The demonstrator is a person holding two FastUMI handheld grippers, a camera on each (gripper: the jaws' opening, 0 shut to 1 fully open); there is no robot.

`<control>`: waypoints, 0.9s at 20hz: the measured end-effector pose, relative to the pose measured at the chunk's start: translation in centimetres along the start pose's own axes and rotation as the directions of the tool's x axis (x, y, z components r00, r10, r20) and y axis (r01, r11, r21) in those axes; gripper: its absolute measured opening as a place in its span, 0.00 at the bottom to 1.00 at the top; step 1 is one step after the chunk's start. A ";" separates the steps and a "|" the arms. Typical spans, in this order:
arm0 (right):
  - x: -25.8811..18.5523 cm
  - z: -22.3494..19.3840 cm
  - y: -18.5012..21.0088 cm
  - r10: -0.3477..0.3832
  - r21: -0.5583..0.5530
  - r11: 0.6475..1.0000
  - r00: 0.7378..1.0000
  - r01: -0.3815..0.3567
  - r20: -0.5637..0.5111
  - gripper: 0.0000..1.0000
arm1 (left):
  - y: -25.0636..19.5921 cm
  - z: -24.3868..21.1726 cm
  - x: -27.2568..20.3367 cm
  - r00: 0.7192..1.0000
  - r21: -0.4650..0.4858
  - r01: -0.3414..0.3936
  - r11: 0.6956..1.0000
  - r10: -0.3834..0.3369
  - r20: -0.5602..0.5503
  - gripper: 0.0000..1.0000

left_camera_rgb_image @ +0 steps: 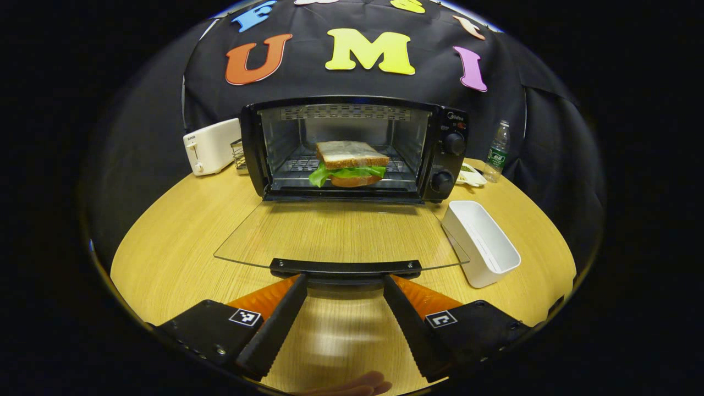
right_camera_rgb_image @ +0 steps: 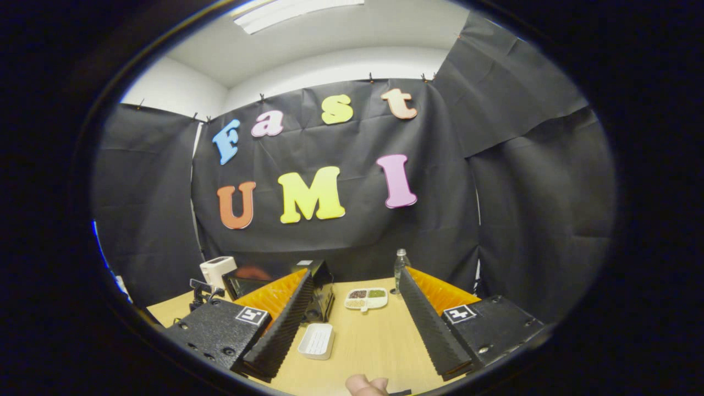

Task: Open the electric oven with the left hand, put the food in, and close the electric oven.

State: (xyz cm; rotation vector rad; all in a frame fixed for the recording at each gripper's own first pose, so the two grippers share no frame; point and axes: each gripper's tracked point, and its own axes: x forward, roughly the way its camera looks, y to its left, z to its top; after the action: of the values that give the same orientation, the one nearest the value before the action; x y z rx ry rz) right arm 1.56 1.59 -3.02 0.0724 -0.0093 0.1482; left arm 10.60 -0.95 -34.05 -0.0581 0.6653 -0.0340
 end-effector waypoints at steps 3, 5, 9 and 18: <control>0.1 0.1 -0.1 -0.009 0.011 1.000 1.000 0.009 0.007 0.96 | 0.1 1.8 -0.6 0.999 0.010 0.000 1.000 -0.001 0.037 0.93; 0.2 0.0 -0.1 -0.011 0.021 1.000 1.000 0.011 0.000 0.96 | 0.1 3.0 -0.8 0.998 0.014 0.002 1.000 -0.003 0.062 0.93; -0.3 -0.1 -0.5 -0.019 0.024 1.000 1.000 0.019 -0.004 0.96 | 0.1 6.4 -1.6 0.991 -0.016 0.008 1.000 -0.006 0.135 0.93; -3.0 1.1 -2.0 -0.050 0.001 0.999 0.999 0.050 0.019 1.00 | 0.7 15.1 0.8 0.964 -0.043 0.046 0.998 -0.033 0.264 0.87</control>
State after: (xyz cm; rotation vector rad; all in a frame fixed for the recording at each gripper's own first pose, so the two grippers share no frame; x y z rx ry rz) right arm -1.08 -0.94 -2.14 0.0747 -0.0260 0.0978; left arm 20.55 0.37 -22.73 -0.1208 0.3983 -0.0478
